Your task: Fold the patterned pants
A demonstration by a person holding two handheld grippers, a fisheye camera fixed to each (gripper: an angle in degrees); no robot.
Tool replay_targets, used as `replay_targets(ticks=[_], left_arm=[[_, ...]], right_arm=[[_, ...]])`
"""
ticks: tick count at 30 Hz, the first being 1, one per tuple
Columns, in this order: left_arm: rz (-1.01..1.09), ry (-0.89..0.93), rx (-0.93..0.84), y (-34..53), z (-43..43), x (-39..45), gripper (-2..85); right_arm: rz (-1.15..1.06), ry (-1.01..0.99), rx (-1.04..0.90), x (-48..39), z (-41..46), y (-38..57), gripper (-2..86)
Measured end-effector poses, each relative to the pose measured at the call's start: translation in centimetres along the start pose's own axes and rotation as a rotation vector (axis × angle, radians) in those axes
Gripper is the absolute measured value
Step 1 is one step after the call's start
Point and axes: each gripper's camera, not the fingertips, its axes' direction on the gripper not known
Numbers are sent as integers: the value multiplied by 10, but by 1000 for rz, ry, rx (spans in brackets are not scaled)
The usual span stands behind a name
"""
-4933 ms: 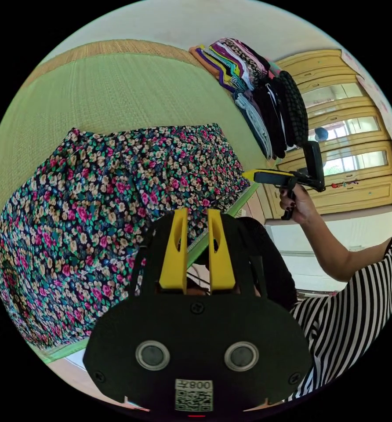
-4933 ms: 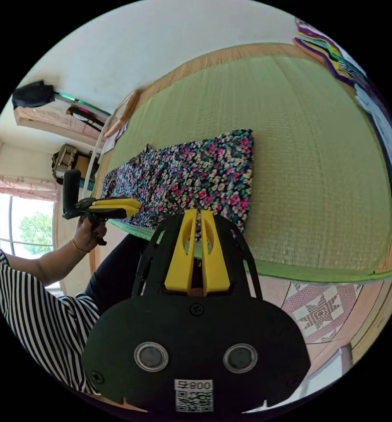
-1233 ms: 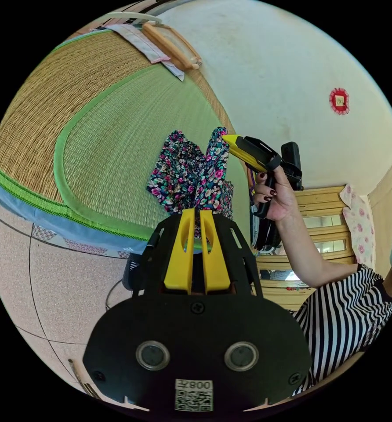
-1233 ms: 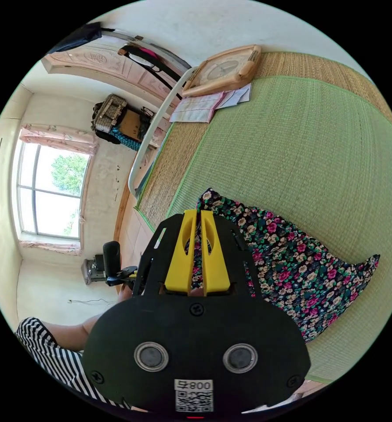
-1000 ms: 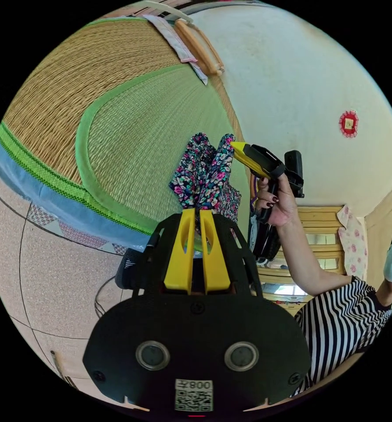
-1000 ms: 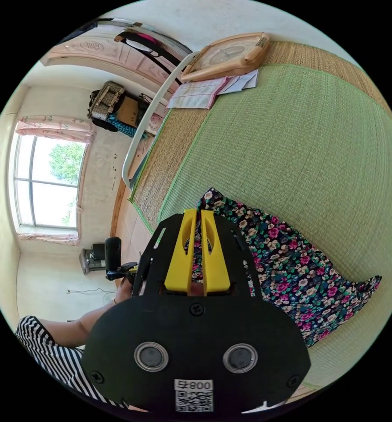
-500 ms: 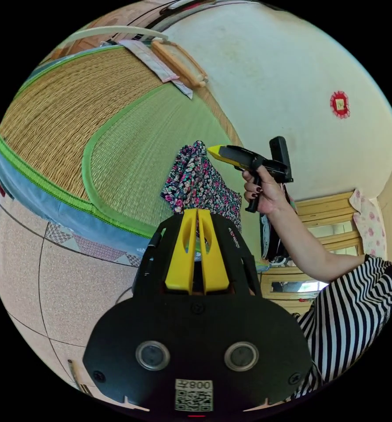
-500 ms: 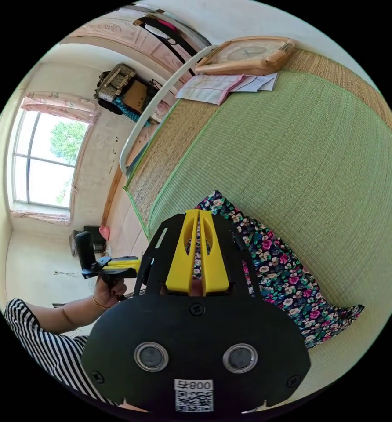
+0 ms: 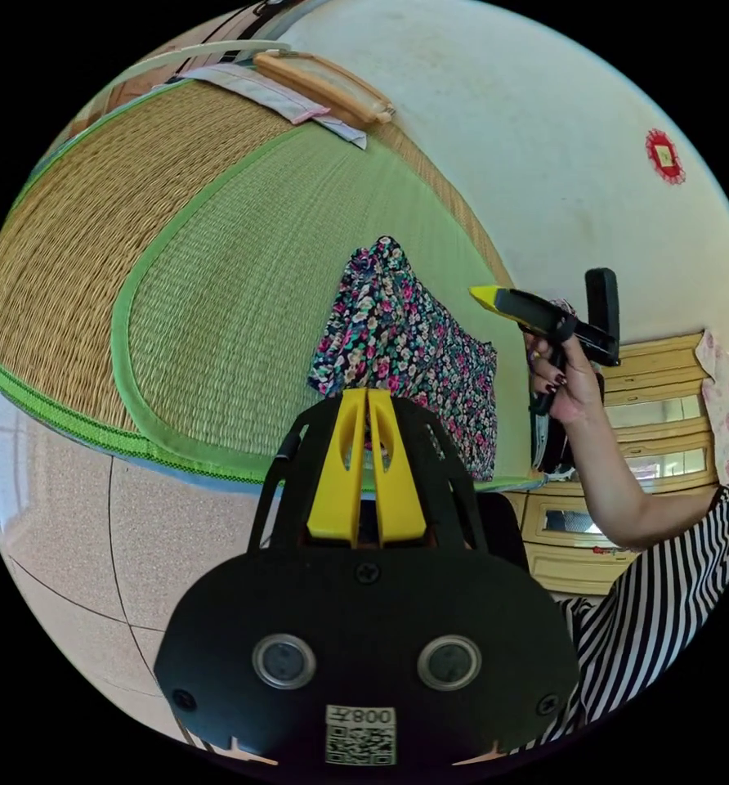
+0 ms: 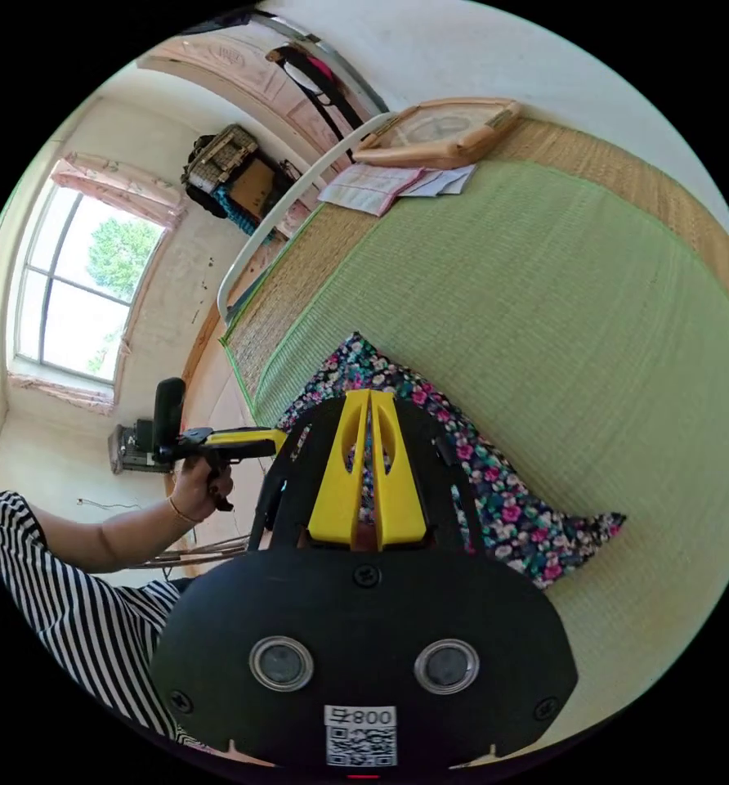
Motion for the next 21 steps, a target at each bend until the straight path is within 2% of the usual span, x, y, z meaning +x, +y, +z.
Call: replay_targets(ticks=[8,12,17,21], left_arm=[[-9,-9,-2,-3,7,4,2],[-8,-9,17,-3,5,9,3],[-11,-25,9,-8,9,13,2],[-19,-23,-3,-11,15,16,3]], right_arm=[[285,79,56,78,-21,68,0],[411,-45,47,111,-4,81,0],[393,-60,144,105,-21,97,0],[417,-166,181,104,-27,125,1]])
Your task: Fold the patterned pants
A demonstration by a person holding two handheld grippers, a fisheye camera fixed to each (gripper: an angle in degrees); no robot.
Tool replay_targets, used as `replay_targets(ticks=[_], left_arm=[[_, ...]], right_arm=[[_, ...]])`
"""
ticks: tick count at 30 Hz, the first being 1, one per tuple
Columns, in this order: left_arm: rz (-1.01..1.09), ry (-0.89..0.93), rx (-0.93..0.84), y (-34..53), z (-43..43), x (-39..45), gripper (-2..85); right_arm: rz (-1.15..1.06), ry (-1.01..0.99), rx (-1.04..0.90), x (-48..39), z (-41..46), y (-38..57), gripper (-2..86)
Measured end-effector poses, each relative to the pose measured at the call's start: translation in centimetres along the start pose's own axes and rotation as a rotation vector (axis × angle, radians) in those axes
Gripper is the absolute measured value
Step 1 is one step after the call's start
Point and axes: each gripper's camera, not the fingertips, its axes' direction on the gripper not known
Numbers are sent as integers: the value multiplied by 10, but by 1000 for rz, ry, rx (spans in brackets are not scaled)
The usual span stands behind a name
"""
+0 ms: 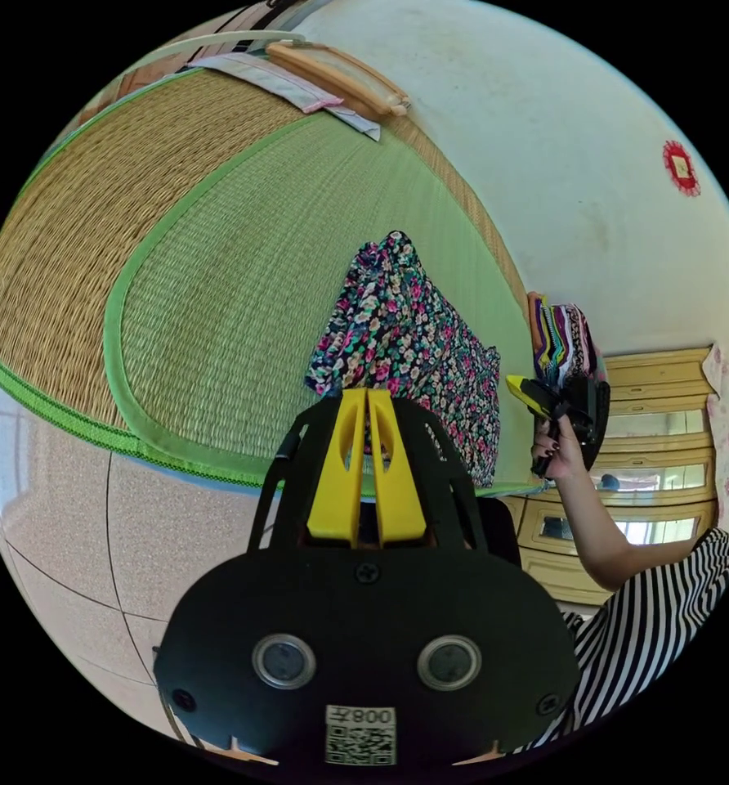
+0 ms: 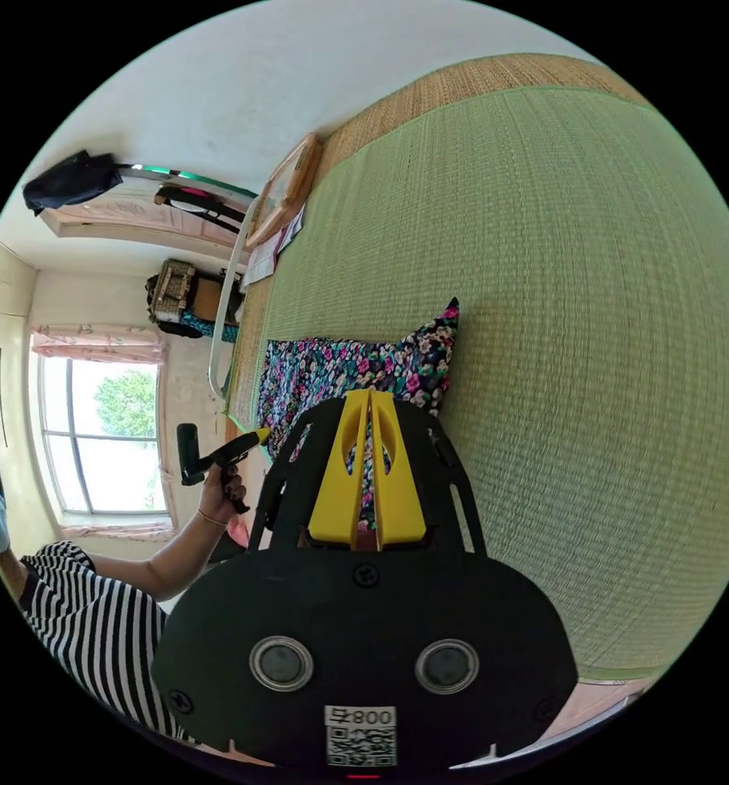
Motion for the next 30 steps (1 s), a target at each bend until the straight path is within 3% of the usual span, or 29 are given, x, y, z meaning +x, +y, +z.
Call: replay_targets(ticks=[8,14,21,25,30], left_arm=[[-17,-14,-47,-2,11,-3,3],[102,64,-88,7,12,23,10],[235,259,-406,15,87,71,57],[187,315,-508,5,121,81,74],[86,336,-505,-6,129,67,37]], right_arm=[[-6,42,-215,7,46,74,0],[0,0,-157,13,33,80,0],[110,-159,-88,55,23,96,5],[172,-171,-87,73,26,100,21],[183,-200,-82,85,29,96,51]])
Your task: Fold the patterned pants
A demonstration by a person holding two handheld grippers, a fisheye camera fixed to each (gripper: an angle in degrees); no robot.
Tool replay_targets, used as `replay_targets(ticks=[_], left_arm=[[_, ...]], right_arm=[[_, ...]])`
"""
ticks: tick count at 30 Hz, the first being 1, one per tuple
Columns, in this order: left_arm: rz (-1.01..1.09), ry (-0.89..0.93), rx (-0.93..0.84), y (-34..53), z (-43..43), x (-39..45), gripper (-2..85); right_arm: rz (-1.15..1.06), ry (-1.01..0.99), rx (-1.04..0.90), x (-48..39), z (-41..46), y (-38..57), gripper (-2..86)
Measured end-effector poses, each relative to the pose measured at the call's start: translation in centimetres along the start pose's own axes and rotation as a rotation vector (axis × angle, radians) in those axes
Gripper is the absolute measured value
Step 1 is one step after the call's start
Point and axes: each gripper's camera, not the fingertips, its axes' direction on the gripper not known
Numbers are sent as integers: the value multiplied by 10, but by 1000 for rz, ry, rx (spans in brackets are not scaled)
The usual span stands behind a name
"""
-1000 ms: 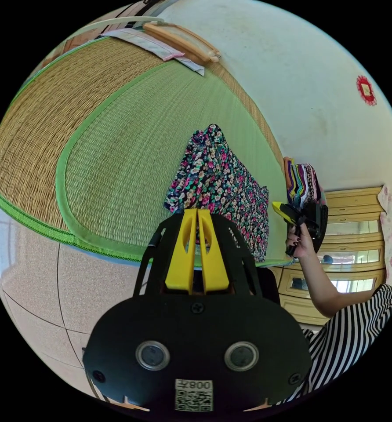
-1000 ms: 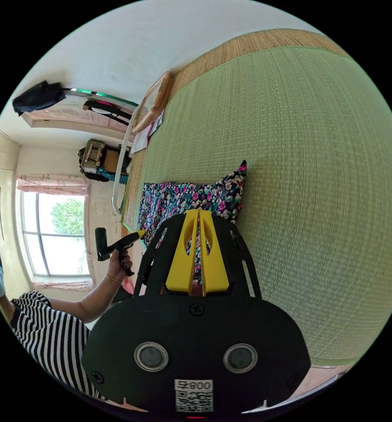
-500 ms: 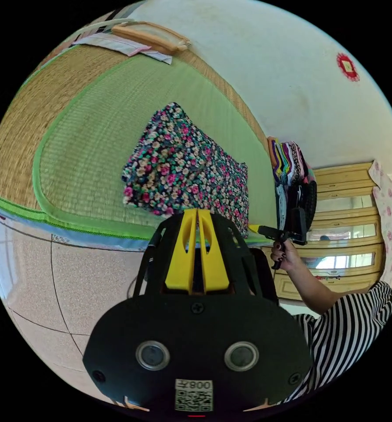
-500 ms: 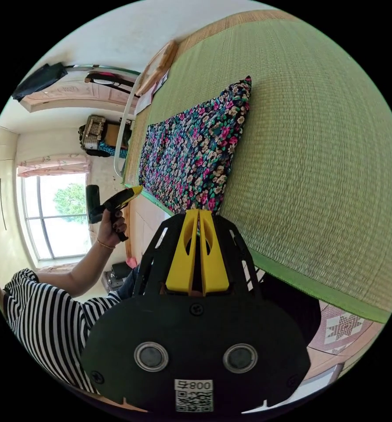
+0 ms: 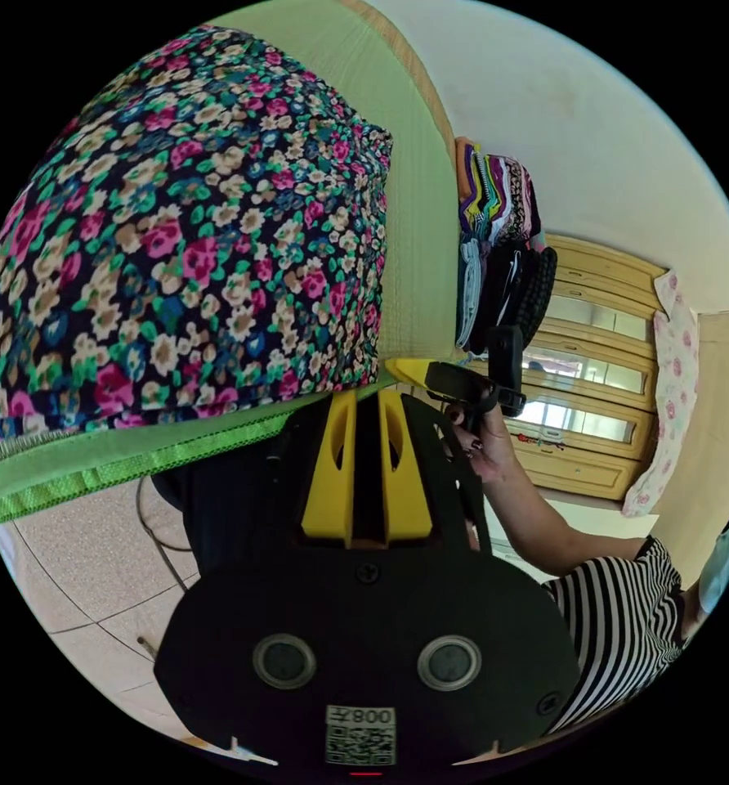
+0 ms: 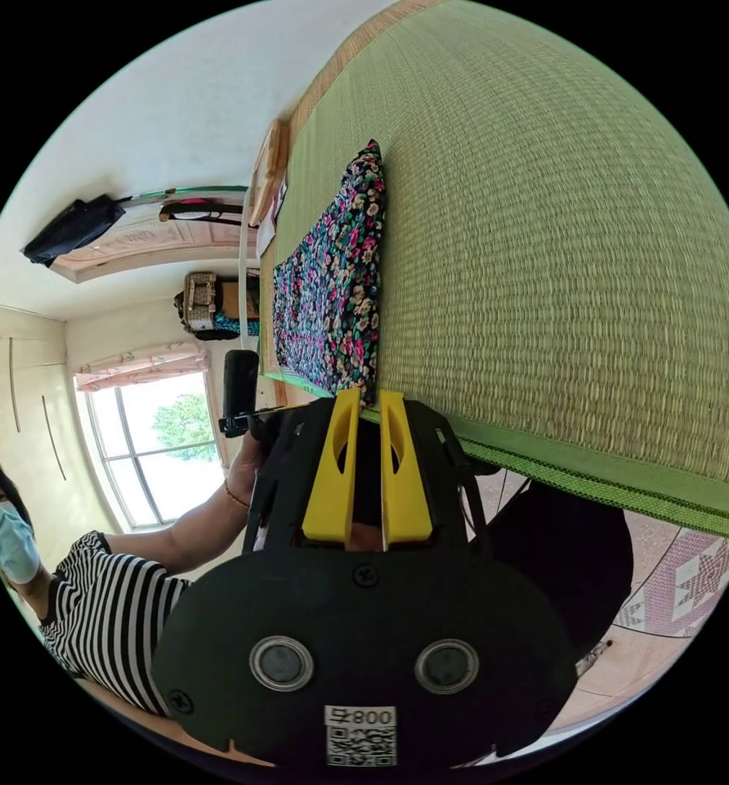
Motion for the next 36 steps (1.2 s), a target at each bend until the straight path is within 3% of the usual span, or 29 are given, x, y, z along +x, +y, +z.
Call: replay_targets(ticks=[23,36], left_arm=[[-65,194,94,-10,-33,-37,3],[-134,227,111,2,-51,-65,50]], right_arm=[[12,-75,-13,35,13,-39,72],[0,-94,-66,48,24,-66,45]])
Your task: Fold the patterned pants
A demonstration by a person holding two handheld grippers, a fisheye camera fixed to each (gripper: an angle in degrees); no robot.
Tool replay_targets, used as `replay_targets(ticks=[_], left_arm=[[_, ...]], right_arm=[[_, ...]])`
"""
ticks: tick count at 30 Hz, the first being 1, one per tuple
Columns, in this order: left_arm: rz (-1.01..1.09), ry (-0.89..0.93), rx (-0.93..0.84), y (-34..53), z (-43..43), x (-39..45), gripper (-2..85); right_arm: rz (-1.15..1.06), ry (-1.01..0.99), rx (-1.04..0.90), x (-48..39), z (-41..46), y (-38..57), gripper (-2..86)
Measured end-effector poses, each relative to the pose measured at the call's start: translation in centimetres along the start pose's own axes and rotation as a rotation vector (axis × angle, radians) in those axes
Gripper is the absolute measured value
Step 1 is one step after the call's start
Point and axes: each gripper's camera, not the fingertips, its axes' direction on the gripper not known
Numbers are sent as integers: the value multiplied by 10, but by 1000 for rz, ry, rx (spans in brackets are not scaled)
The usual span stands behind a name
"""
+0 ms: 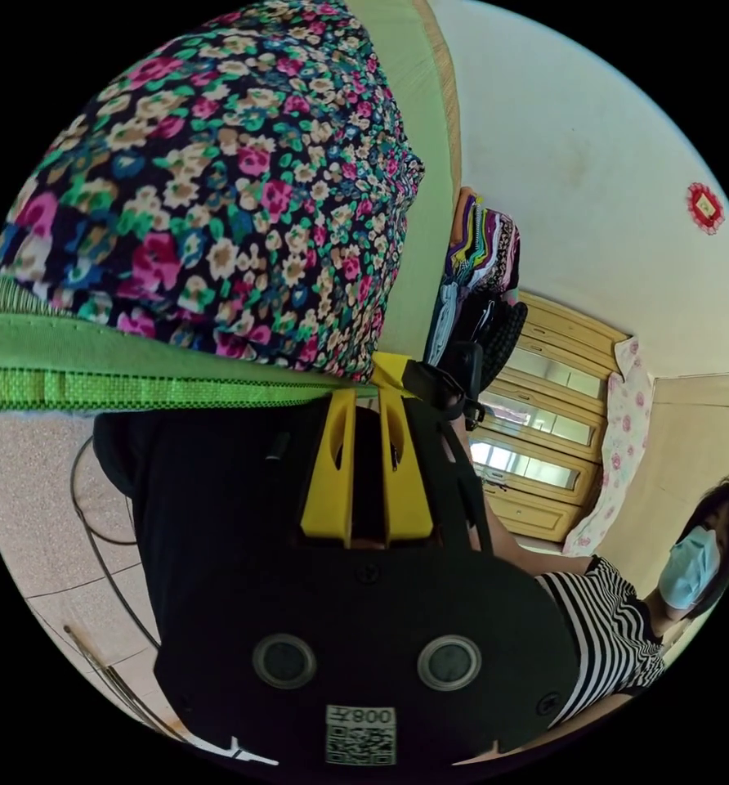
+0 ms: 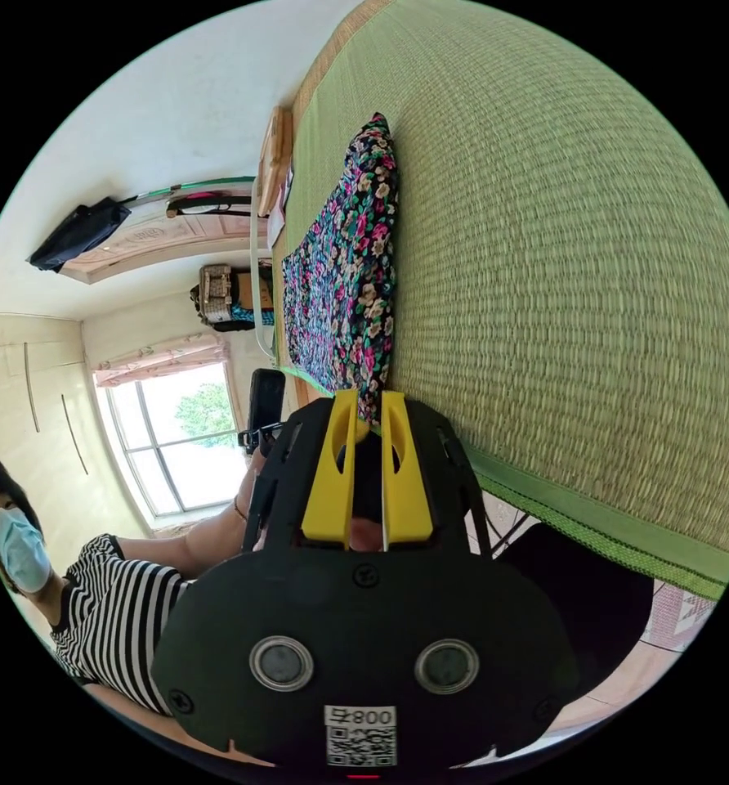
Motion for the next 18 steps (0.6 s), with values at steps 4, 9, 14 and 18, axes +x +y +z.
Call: replay_targets(ticks=[4,9,14,18], left_arm=[[-5,59,16,-3,-7,-7,40],[3,116,42,-2,-17,-13,15],[34,100,30,0,-25,-13,8],[67,71,3,1,-28,-11,6]], right_arm=[[-17,-68,-4,2,-4,-7,31],[-17,-75,-5,11,-15,-13,33],[22,-91,10,30,-23,-14,57],[55,-127,18,48,-26,-14,71]])
